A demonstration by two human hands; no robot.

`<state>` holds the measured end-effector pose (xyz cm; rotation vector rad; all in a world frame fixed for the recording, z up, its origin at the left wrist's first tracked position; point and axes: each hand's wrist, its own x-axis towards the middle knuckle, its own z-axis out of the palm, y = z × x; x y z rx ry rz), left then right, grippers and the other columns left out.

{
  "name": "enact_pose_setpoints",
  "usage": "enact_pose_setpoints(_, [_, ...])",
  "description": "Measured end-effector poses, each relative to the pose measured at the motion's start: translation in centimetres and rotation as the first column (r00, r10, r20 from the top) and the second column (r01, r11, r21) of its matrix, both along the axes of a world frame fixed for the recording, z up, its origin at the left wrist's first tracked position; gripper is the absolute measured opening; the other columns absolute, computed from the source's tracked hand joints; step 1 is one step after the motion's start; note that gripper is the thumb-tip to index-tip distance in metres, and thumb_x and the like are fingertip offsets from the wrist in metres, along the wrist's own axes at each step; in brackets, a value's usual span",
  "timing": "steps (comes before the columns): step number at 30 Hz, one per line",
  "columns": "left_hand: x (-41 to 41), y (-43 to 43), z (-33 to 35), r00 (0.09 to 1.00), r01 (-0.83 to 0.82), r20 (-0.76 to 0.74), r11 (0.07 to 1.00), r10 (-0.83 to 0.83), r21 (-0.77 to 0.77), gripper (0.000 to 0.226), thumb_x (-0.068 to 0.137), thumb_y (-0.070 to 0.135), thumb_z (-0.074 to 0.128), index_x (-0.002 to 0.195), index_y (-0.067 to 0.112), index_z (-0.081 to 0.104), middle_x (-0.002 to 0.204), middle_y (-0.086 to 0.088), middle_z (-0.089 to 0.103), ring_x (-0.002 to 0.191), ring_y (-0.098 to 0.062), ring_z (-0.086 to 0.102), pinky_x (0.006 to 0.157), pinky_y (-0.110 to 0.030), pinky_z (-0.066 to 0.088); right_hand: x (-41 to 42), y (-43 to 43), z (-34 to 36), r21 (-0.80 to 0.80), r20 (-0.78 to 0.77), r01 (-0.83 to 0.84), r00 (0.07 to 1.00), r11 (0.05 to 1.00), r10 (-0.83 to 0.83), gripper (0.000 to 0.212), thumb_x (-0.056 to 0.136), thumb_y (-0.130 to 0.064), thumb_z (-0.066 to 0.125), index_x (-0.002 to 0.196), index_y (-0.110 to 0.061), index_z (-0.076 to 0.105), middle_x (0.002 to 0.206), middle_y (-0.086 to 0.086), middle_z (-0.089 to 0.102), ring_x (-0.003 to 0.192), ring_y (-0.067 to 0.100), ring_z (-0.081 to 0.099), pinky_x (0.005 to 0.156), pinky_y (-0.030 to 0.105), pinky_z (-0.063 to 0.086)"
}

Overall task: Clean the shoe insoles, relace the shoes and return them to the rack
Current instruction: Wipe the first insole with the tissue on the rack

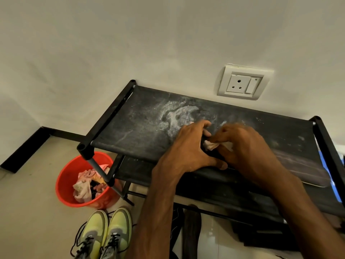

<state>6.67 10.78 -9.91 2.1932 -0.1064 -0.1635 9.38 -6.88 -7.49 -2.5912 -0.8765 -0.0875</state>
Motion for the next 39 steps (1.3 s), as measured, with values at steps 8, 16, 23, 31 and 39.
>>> enact_pose_setpoints(8, [-0.1,-0.1,-0.1,1.000,-0.014,-0.014,1.000,0.014,0.001,0.121,0.054,0.047,0.097,0.153,0.027,0.031,0.124,0.018,0.056,0.131,-0.010,0.042,0.111,-0.038,0.039,1.0,-0.9,-0.1,0.005,0.097,0.177,0.979,0.984,-0.177,0.019,0.086,-0.025,0.076,0.102,-0.034,0.081,0.102,-0.003,0.075,0.096,0.025,0.066,0.074,0.046,0.057])
enact_pose_setpoints(16, [0.2,-0.1,-0.1,0.999,-0.027,-0.029,1.000,0.026,-0.012,0.123,0.063,0.026,0.096,0.158,0.024,0.019,0.132,0.009,0.054,0.128,-0.011,0.045,0.109,-0.033,0.042,-0.2,1.1,-0.3,-0.024,0.044,-0.077,0.996,0.997,0.078,0.023,0.088,-0.012,0.072,0.104,-0.026,0.082,0.099,-0.001,0.070,0.094,0.023,0.058,0.069,0.044,0.052])
enact_pose_setpoints(23, [0.0,-0.2,0.0,0.998,-0.040,-0.039,0.999,0.039,-0.011,0.131,0.055,0.042,0.098,0.158,0.025,0.019,0.125,0.019,0.056,0.137,-0.013,0.038,0.113,-0.036,0.032,0.9,-0.3,-0.6,-0.043,0.088,-0.005,0.996,0.999,0.009,0.024,0.088,-0.018,0.072,0.108,-0.028,0.081,0.099,0.000,0.071,0.093,0.022,0.060,0.067,0.038,0.050])
enact_pose_setpoints(31, [-0.2,-0.4,0.0,0.998,-0.045,-0.035,0.999,0.045,-0.008,0.129,0.056,0.044,0.097,0.158,0.025,0.021,0.131,0.016,0.057,0.140,-0.012,0.034,0.111,-0.034,0.028,1.5,-1.0,-0.7,-0.014,0.125,0.106,0.987,0.994,-0.103,0.025,0.086,-0.019,0.071,0.107,-0.029,0.080,0.098,0.001,0.071,0.094,0.025,0.060,0.069,0.044,0.053])
enact_pose_setpoints(39, [-0.1,-0.3,0.0,0.999,-0.046,-0.030,0.999,0.045,-0.018,0.129,0.054,0.044,0.098,0.157,0.026,0.022,0.136,0.011,0.053,0.134,-0.011,0.039,0.106,-0.029,0.034,1.5,-0.3,-1.1,0.007,0.114,0.036,0.993,0.999,-0.036,0.027,0.087,-0.016,0.074,0.110,-0.030,0.080,0.094,0.003,0.068,0.092,0.025,0.055,0.067,0.040,0.048])
